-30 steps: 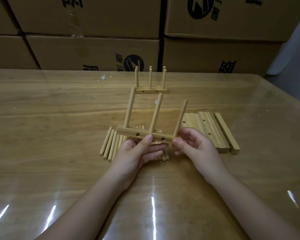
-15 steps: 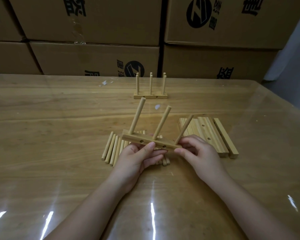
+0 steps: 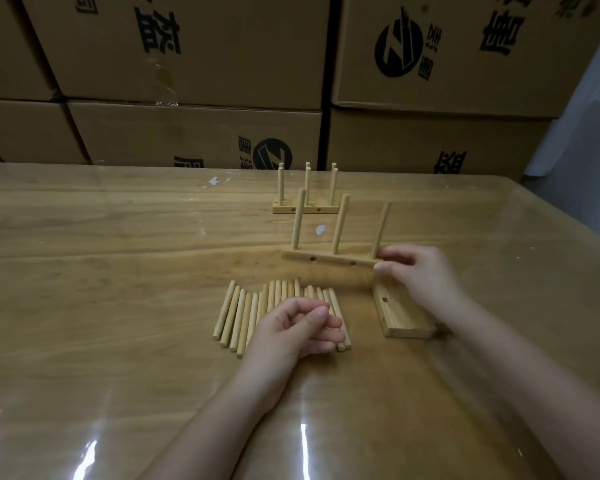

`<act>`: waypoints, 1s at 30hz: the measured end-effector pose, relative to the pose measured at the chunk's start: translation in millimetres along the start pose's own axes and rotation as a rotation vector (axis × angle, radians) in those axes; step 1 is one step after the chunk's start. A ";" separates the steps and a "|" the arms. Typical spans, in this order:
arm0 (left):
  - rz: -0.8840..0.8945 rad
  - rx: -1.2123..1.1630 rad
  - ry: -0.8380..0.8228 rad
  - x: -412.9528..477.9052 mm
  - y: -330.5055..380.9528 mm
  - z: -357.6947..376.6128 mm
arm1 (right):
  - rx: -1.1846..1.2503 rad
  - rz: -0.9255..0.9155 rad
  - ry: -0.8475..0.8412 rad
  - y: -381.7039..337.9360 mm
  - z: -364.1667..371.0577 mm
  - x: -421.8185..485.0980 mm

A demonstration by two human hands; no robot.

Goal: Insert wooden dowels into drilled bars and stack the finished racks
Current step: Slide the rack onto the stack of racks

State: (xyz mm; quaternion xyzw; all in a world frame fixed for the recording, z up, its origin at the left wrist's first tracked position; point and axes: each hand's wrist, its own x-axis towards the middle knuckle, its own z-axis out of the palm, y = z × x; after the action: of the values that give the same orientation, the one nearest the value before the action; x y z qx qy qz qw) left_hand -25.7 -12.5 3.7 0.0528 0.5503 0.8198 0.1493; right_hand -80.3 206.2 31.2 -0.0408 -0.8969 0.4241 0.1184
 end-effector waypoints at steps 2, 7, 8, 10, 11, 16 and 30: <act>-0.008 0.047 -0.014 0.2 -1.8 -0.8 | -0.029 0.006 -0.018 0.9 1.1 22.7; 0.018 0.090 -0.032 -1.0 -1.4 2.9 | -0.104 -0.011 -0.049 -6.8 20.8 72.5; 0.025 0.090 -0.034 -1.2 -0.6 3.8 | -0.121 -0.004 -0.056 -9.0 26.2 81.4; 0.029 0.084 -0.033 -1.1 1.1 4.3 | -0.166 0.010 -0.070 -12.1 36.5 97.3; 0.025 0.075 -0.035 -0.9 1.9 3.7 | -0.186 0.017 -0.073 -12.8 41.3 103.9; 0.011 0.037 -0.040 1.6 2.6 -1.2 | -0.243 0.067 -0.068 -8.0 60.4 129.1; 0.017 -0.018 -0.026 2.5 -1.2 -3.7 | -0.404 0.053 0.014 -5.9 84.7 165.1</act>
State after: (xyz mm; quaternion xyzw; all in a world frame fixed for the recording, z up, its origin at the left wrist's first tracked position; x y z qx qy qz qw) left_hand -28.7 -14.6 1.0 0.0666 0.5405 0.8252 0.1500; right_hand -260.9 167.5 13.2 -0.0904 -0.9615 0.2380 0.1030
